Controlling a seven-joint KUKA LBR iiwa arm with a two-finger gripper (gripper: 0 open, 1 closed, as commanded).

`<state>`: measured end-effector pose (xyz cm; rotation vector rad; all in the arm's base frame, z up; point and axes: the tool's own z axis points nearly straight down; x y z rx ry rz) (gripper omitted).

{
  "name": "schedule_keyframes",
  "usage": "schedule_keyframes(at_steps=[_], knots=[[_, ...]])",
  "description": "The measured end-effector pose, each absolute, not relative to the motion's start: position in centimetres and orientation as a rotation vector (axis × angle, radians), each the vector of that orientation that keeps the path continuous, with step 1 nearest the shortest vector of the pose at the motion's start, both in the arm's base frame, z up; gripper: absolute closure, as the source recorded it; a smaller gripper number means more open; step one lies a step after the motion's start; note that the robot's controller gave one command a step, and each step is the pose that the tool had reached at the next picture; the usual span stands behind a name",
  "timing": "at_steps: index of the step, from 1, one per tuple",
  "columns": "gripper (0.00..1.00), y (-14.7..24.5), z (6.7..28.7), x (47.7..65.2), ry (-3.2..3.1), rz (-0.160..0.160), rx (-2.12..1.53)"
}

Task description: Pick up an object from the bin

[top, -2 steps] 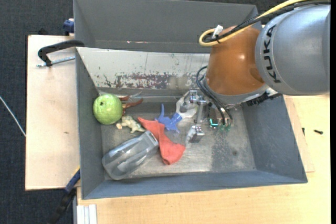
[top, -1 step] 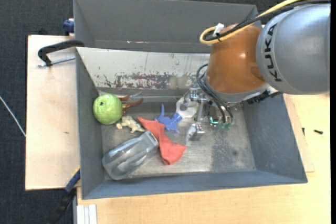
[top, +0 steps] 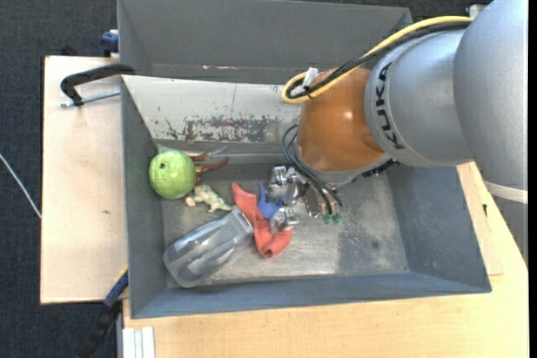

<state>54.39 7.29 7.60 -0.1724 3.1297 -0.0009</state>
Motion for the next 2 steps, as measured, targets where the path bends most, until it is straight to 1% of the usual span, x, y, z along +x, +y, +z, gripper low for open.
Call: schedule_keyframes(at_steps=[1,2], knots=[[1.00,7.3,7.6,54.4,3.130,-0.001,-0.172],[1.00,7.1,21.5,55.4,3.132,0.002,-0.168]])
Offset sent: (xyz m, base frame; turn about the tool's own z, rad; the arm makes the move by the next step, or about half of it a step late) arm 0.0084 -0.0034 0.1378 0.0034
